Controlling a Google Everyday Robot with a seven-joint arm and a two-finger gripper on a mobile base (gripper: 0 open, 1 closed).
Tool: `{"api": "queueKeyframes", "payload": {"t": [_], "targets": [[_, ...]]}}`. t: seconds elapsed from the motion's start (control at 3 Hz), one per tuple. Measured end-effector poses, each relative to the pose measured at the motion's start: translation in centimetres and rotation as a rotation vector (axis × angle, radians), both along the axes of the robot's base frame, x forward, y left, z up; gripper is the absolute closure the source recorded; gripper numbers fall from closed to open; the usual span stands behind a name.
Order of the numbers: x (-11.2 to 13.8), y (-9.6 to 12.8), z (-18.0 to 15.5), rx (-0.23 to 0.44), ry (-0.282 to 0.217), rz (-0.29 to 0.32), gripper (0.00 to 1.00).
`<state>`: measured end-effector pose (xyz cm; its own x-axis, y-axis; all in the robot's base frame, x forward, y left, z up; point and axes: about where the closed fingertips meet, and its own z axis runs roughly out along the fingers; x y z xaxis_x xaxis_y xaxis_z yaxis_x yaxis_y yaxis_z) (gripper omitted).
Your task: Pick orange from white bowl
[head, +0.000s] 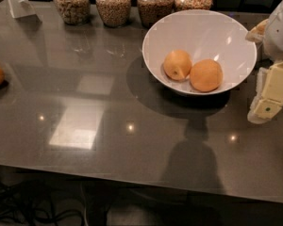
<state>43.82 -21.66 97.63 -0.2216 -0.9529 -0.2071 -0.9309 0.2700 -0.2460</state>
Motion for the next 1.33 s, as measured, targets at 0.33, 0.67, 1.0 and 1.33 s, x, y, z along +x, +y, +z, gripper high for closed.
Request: {"api": "queueKeyframes", "payload": {"t": [0.33, 0.67, 1.0, 1.33], "targets": [[0.1, 0.0, 0.1, 0.003, -0.005, -0.004, 0.00], [2.5, -0.3, 0.1, 0.070, -0.031, -0.060, 0.00], [6.3, -0.4, 0.0, 0.155, -0.065, -0.145, 0.00], [10.0, -0.3, -0.8, 0.236, -0.085, -0.234, 0.00]]}}
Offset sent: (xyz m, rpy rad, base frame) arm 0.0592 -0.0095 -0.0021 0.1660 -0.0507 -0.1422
